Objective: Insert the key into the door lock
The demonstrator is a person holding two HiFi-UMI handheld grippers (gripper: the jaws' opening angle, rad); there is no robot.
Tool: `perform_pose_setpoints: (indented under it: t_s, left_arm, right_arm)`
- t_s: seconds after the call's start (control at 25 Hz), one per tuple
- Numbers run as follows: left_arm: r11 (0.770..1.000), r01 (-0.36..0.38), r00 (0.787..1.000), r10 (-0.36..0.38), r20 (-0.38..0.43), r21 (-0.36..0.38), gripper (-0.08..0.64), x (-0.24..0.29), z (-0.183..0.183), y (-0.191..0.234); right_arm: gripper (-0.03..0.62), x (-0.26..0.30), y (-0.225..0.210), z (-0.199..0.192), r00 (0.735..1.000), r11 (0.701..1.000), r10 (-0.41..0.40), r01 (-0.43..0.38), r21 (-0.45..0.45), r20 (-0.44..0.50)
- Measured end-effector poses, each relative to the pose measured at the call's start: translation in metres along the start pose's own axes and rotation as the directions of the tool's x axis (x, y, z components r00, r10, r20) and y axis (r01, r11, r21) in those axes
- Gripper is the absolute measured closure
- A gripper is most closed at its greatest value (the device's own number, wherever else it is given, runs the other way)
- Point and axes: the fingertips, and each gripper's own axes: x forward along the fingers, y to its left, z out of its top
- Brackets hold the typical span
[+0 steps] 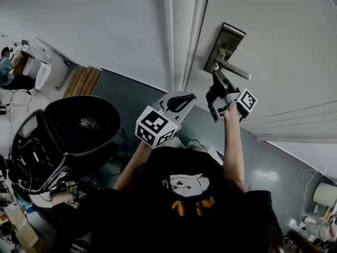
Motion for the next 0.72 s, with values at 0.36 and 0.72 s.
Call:
perform_pose_setpoints:
  t_s: [0.36,0.72]
  left_arm:
    - [0.998,0.051,0.999,-0.051,-0.018,-0.041,0.535,-0.006,-0.017,-0.007]
    - [0.996,0.039,0.998,-0.042,-0.044,-0.075,0.535,-0.007,-0.035,-0.016]
  right_arm:
    - [0.558,-0.041,0.012,-0.027,0.997,0.983,-0.074,0.07,-0.172,-0.017]
    - [0.558,-0.086,0.009,-0.066,0.973,0.919,-0.202,0.15,-0.366,-0.108]
